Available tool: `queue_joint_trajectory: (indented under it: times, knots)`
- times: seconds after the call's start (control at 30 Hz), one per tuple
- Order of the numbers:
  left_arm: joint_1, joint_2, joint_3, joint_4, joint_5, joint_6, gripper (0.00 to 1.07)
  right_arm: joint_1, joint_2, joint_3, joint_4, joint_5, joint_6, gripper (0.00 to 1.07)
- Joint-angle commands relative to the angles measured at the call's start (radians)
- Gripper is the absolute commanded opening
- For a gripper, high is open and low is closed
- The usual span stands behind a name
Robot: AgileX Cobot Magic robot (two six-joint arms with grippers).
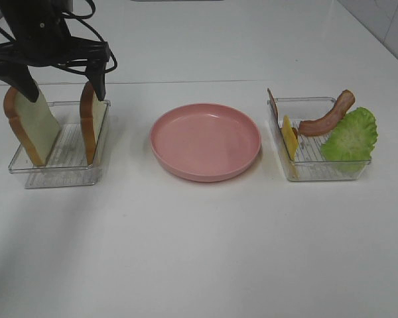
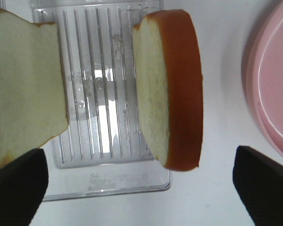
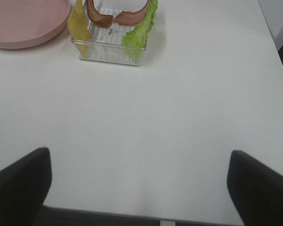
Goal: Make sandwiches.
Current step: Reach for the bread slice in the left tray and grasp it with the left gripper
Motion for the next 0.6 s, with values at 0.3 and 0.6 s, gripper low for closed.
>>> queue_joint_trajectory:
  times: [0.3, 0.6]
  knots:
    - [-0.006, 0.085, -0.006, -0.016, -0.136, -0.005, 0.95, -0.005, -0.034, 0.002, -0.001, -0.004, -0.01, 0.99]
    - [-0.006, 0.088, -0.006, -0.016, -0.191, -0.005, 0.49, -0.005, -0.034, 0.002, -0.001, -0.004, -0.01, 0.99]
